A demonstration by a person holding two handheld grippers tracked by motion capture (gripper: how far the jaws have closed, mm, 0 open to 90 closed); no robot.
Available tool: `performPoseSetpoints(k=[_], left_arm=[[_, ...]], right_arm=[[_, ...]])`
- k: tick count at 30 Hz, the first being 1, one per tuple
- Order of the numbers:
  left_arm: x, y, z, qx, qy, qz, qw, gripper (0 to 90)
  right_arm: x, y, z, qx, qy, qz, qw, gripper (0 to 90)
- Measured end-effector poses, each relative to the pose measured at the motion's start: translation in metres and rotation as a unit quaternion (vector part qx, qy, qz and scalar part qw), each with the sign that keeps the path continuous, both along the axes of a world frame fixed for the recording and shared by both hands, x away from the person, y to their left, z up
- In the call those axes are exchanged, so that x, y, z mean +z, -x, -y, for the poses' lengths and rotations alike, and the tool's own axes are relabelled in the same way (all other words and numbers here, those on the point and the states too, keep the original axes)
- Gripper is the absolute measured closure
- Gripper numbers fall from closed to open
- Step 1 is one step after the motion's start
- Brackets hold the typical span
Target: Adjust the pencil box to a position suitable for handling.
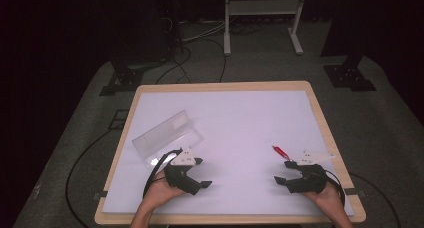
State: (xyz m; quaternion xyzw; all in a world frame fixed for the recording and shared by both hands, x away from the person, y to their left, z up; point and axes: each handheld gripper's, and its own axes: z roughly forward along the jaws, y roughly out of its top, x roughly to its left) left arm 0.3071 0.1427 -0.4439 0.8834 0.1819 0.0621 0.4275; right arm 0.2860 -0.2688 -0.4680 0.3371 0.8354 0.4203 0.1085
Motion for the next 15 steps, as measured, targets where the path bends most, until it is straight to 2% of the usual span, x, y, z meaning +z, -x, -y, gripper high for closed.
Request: performPoseSetpoints(k=[4,15], left_arm=[[0.002,0.000,0.000,0.002,-0.008,0.005,1.0000,15.1],[0.006,-0.003,-0.012,0.020,-0.004,0.019,0.9996,15.1]], right_arm=[[-0.001,-0.001,0.002,-0.002,-0.003,-0.002,1.0000,26.3],[0.001,-0.001,-0.001,-0.003,0.002,0.002,1.0000,26.3]])
